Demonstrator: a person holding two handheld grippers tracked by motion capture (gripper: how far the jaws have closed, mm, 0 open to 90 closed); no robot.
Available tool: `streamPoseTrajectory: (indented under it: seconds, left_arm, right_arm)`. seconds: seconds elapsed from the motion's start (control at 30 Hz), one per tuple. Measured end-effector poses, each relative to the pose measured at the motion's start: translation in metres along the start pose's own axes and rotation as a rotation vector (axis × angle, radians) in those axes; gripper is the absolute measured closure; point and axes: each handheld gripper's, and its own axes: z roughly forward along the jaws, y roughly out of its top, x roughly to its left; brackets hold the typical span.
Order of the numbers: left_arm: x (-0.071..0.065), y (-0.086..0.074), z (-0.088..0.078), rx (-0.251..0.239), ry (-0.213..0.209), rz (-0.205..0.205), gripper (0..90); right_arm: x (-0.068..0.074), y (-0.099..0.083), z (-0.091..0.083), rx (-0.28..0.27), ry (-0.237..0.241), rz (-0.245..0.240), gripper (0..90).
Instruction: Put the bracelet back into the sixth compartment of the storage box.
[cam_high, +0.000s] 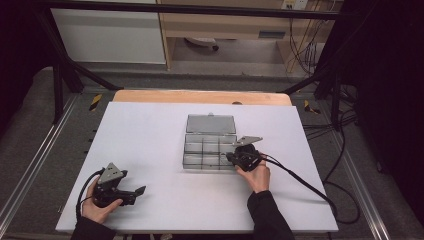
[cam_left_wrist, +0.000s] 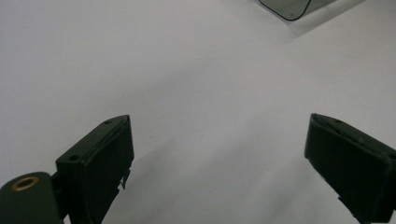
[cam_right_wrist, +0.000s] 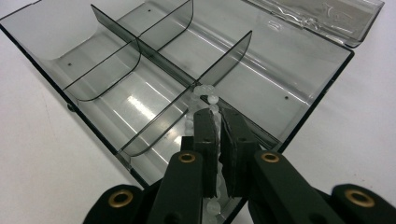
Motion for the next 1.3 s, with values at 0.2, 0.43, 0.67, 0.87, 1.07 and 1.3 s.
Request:
streamPoseTrajectory:
  seconds: [0.2, 0.43, 0.67, 0.87, 1.07, 1.3]
  left_arm:
    - [0.0, 0.0, 0.0, 0.001, 0.001, 0.001, 8.0]
    - [0.0, 0.0, 0.0, 0.002, 0.001, 0.001, 8.1]
    - [0.0, 0.0, 0.001, 0.003, 0.0, 0.001, 8.1]
    - [0.0, 0.0, 0.001, 0.003, -0.002, 0.002, 8.1]
    - [0.0, 0.0, 0.001, 0.004, -0.003, 0.003, 8.1]
    - [0.0, 0.0, 0.001, 0.003, -0.001, 0.001, 8.1]
  right_arm:
    - [0.001, -0.001, 0.004, 0.0, -0.005, -0.007, 85.5]
    - [0.003, 0.0, 0.006, 0.03, -0.019, -0.037, 85.4]
    - [0.003, 0.002, 0.004, 0.063, -0.002, -0.034, 85.5]
    - [0.004, 0.007, 0.006, 0.114, -0.016, -0.055, 85.4]
    - [0.002, 0.008, 0.006, 0.118, 0.001, -0.063, 83.8]
    - [0.004, 0.008, -0.001, 0.053, 0.002, -0.072, 70.8]
